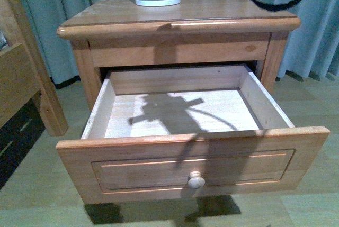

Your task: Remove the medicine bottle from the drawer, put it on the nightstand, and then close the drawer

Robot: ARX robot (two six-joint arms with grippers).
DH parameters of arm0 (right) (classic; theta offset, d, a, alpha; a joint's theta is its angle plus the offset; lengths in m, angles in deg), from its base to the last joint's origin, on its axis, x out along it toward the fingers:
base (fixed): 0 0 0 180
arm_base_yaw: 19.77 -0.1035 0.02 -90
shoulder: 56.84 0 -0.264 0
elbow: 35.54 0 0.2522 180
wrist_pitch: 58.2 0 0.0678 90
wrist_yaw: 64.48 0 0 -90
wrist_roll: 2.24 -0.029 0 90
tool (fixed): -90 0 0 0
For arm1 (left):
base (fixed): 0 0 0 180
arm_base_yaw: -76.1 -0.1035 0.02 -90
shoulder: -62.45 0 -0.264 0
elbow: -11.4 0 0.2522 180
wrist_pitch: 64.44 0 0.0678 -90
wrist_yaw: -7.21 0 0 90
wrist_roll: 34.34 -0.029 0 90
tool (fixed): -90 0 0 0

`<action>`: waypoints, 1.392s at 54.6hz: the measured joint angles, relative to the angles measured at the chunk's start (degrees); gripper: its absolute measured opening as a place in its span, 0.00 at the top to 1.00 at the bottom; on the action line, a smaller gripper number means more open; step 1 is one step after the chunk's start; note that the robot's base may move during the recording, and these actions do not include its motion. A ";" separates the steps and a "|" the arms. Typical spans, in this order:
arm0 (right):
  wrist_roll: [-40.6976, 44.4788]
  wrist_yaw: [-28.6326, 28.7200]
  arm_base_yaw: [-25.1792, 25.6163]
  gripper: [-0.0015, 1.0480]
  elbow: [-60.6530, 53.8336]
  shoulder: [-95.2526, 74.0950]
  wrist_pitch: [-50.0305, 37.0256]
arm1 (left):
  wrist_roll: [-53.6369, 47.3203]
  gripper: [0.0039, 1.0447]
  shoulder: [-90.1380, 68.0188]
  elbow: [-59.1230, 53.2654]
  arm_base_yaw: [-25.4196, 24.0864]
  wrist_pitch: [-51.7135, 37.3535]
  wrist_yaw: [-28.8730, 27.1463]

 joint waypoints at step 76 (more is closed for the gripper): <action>-8.37 1.73 -4.55 0.48 -62.23 47.98 6.14 | 0.00 0.06 0.00 0.00 0.00 0.00 0.02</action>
